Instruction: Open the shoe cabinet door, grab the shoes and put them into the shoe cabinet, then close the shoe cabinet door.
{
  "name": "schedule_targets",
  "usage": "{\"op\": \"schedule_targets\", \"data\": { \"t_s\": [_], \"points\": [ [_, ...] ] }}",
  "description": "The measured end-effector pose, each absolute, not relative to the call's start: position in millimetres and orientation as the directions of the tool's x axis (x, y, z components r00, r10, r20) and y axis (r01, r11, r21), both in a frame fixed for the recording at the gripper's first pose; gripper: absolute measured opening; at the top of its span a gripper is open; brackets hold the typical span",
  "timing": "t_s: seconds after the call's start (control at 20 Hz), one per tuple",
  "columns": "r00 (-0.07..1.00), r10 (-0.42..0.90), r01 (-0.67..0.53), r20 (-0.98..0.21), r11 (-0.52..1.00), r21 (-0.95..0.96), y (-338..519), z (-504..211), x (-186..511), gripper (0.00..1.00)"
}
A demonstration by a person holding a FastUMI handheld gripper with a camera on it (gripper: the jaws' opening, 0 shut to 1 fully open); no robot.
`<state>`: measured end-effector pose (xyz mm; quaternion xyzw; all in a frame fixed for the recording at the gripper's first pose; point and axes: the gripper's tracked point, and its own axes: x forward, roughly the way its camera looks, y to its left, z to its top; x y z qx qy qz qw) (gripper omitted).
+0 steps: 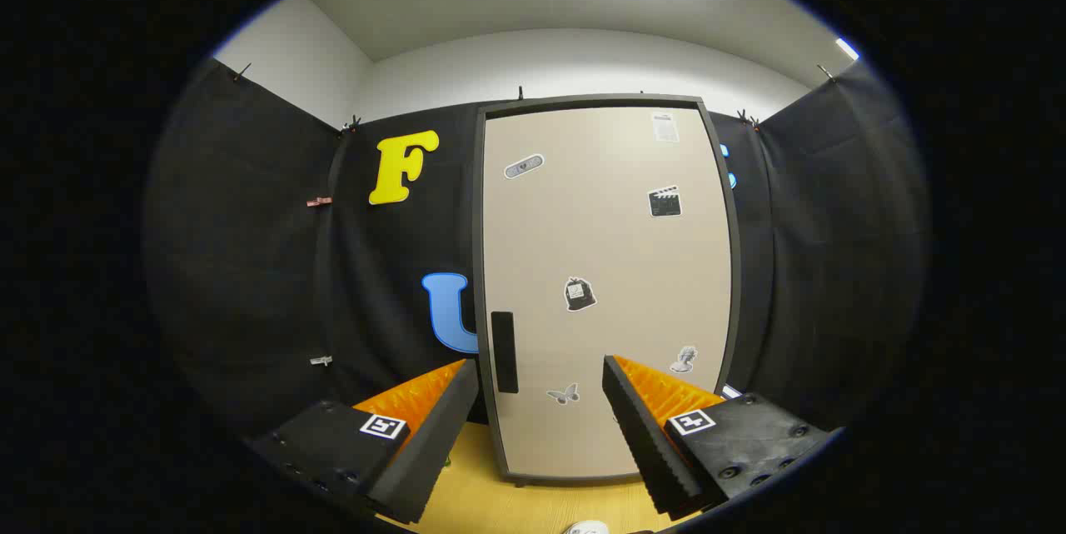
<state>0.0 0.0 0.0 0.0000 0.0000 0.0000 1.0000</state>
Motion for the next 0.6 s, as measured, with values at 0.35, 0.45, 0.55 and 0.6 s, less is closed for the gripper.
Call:
{"op": "schedule_targets", "data": {
  "t_s": [0.35,0.45,0.55,0.6],
  "points": [
    [0.999,-0.043,0.043,-0.008,0.999,-0.009,8.7,-2.7,8.1,0.98],
    [0.999,-0.051,0.051,-0.007,0.999,-0.01,13.6,-2.8,10.1,0.98],
    [0.999,-0.053,0.053,0.0,0.999,-0.011,18.5,-1.7,13.2,0.98],
    [0.998,-0.058,0.058,0.004,0.998,-0.013,19.5,-1.6,14.9,0.98]
  ]
}}
